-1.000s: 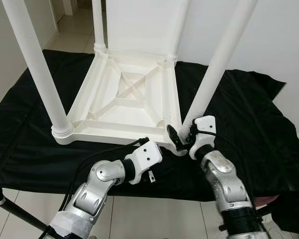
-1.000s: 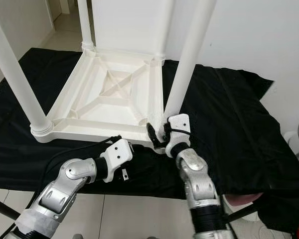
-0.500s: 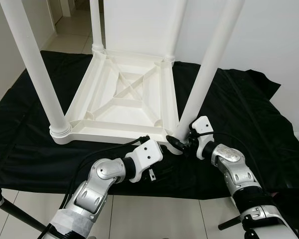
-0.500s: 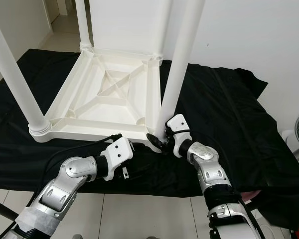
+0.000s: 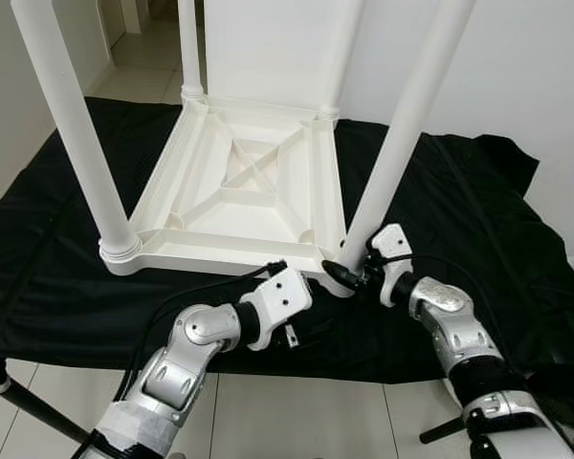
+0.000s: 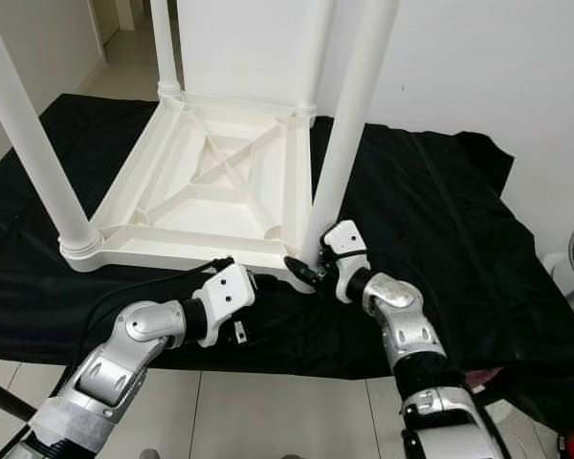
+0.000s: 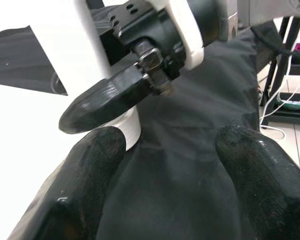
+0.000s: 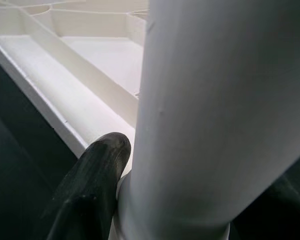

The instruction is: Building children table

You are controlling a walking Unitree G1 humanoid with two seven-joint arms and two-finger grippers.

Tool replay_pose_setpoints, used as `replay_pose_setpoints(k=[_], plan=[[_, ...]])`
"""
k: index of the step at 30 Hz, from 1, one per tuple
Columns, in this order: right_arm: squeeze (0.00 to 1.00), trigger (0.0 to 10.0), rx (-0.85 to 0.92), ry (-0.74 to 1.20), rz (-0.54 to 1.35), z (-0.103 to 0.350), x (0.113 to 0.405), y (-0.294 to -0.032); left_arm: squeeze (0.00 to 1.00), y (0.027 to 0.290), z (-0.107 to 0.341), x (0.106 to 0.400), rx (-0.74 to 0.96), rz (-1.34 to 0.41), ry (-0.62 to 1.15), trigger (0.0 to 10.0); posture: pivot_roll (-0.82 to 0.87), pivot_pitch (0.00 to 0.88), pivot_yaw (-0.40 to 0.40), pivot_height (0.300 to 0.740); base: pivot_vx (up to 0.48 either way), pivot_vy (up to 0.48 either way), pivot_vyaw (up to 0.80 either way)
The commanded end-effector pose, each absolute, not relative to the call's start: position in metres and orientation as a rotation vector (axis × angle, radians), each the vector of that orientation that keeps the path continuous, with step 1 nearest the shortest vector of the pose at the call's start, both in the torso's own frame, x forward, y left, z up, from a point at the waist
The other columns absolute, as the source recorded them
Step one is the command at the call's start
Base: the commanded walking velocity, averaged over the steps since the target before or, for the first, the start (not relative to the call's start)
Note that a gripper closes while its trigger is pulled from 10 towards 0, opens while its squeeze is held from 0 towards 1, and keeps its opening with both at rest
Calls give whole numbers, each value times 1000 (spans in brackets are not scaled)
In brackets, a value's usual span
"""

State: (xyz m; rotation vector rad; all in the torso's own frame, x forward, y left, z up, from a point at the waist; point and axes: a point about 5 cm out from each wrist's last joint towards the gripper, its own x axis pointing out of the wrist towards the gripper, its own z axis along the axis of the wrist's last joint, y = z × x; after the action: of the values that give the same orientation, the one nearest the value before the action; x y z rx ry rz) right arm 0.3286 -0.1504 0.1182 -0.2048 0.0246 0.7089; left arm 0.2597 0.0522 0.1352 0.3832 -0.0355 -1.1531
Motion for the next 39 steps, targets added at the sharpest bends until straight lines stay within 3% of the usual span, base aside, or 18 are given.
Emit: replay_pose_setpoints(k=[1, 15, 26, 27, 28, 29, 37, 38, 39], plan=[[0, 10000, -197, 15, 611, 122, 333, -159, 0, 51, 135, 260, 377, -1118, -40, 10000, -2, 0, -81, 740, 0, 0, 0], [0, 10000, -20, -24, 232, 118, 316, -128, 0, 52, 132, 256, 374, -1123, -29, 10000, -1, 6, -85, 740, 0, 0, 0], [0, 10000, 34, -28, 159, 120, 304, -92, 0, 51, 132, 254, 367, -1112, -28, 10000, 6, 17, -99, 740, 0, 0, 0], [820, 10000, 46, -25, 165, 120, 303, -91, 0, 51, 132, 254, 367, -1111, -28, 10000, 6, 19, -103, 740, 0, 0, 0], [820, 10000, 52, -29, 167, 121, 302, -91, 0, 51, 132, 254, 366, -1109, -27, 10000, 6, 19, -103, 740, 0, 0, 0], [1000, 10000, 50, -33, 160, 122, 302, -93, 0, 51, 132, 253, 366, -1108, -27, 10000, 5, 21, -105, 740, 0, 0, 0], [1000, 10000, 52, -67, 275, 132, 301, -99, 0, 51, 133, 255, 364, -1097, -31, 10000, 6, 22, -114, 740, 0, 0, 0], [424, 10000, 44, -68, 322, 133, 300, -101, 0, 51, 133, 255, 364, -1094, -32, 10000, 6, 22, -117, 740, 0, 0, 0], [424, 10000, 28, -67, 372, 134, 300, -104, 0, 51, 134, 255, 364, -1091, -33, 10000, 6, 20, -118, 740, 0, 0, 0]])
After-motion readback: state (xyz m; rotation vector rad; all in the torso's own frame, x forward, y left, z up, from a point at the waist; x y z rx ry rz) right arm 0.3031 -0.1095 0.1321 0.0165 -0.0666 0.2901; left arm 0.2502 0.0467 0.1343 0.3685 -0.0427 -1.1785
